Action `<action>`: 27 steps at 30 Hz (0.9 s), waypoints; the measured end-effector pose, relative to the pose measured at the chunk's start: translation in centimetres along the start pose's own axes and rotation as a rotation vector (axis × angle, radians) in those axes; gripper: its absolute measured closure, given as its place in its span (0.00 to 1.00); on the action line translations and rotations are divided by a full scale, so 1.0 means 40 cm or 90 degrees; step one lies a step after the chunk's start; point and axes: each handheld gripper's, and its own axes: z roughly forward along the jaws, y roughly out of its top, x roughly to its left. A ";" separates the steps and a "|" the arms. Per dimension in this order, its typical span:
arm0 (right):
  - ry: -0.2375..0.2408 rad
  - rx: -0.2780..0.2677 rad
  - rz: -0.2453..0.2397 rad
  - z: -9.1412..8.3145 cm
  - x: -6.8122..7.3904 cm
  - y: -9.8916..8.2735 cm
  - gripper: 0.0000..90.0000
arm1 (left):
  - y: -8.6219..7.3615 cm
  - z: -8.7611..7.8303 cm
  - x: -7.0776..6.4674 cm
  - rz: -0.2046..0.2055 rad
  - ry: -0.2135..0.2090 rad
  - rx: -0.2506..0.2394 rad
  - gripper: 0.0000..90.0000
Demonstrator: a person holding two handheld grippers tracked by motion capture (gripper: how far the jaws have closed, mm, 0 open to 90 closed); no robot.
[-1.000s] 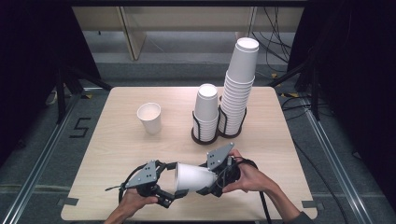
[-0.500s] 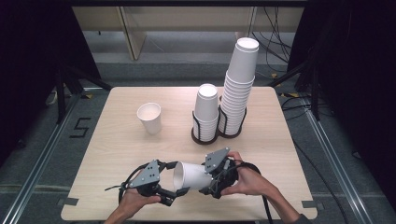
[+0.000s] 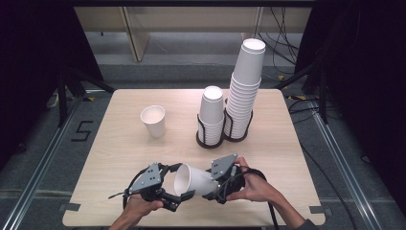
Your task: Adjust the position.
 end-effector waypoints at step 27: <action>-0.020 -0.012 0.050 0.016 0.001 -0.002 0.28 | -0.001 -0.001 0.005 -0.030 0.018 -0.010 0.15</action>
